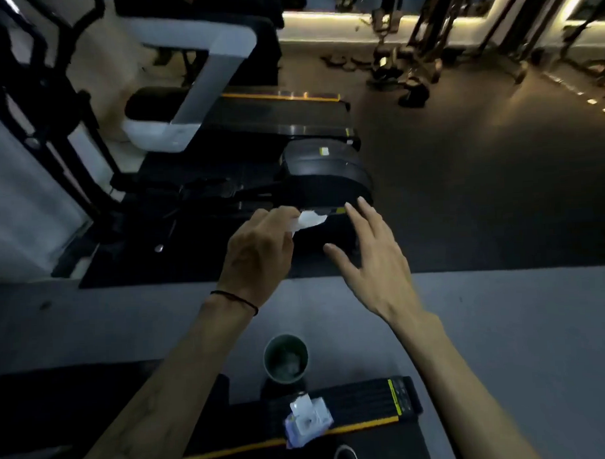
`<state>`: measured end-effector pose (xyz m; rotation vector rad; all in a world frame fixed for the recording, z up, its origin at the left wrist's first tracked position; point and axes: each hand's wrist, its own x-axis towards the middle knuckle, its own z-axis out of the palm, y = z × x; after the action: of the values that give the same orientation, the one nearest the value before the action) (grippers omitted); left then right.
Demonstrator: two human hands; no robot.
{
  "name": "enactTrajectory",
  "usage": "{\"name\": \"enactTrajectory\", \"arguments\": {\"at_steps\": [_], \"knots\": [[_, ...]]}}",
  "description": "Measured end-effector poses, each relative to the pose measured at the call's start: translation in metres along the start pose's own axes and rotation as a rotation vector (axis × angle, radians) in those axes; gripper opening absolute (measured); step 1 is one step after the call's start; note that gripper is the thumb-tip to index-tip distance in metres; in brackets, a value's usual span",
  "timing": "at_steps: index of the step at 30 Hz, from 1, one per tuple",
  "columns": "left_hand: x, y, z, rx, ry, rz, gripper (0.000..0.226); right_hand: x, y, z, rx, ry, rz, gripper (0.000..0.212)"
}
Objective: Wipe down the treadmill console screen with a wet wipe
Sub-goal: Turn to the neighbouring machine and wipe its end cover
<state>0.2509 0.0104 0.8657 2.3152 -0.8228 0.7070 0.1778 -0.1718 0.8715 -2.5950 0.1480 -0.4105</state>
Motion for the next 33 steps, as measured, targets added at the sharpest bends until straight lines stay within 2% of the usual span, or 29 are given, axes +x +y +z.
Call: {"name": "enactTrajectory", "arguments": {"at_steps": [5,10,15,21,26,30,32,33], "knots": [[-0.047,-0.018,0.091,0.0,-0.082,-0.18,0.025,0.012,0.078,0.078,0.06,-0.077,0.004,0.067],[-0.143,-0.058,0.203,0.028,-0.184,-0.366,0.032,-0.012,0.159,0.197,0.078,-0.199,0.019,0.067],[-0.254,-0.126,0.328,0.02,-0.259,-0.487,0.024,-0.043,0.239,0.353,0.125,-0.306,0.094,0.064],[-0.381,-0.226,0.49,0.027,-0.306,-0.634,0.019,-0.078,0.34,0.557,0.151,-0.396,0.095,0.056],[-0.462,-0.294,0.608,-0.018,-0.306,-0.733,0.013,-0.109,0.412,0.707,0.208,-0.354,0.129,0.038],[-0.51,-0.325,0.67,-0.05,-0.332,-0.753,0.014,-0.122,0.448,0.784,0.223,-0.325,0.137,0.037],[-0.532,-0.337,0.69,-0.087,-0.432,-0.833,0.02,-0.129,0.464,0.81,0.211,-0.367,0.147,0.043],[-0.541,-0.341,0.697,-0.126,-0.498,-0.892,0.03,-0.132,0.472,0.821,0.206,-0.408,0.149,0.049]]}}
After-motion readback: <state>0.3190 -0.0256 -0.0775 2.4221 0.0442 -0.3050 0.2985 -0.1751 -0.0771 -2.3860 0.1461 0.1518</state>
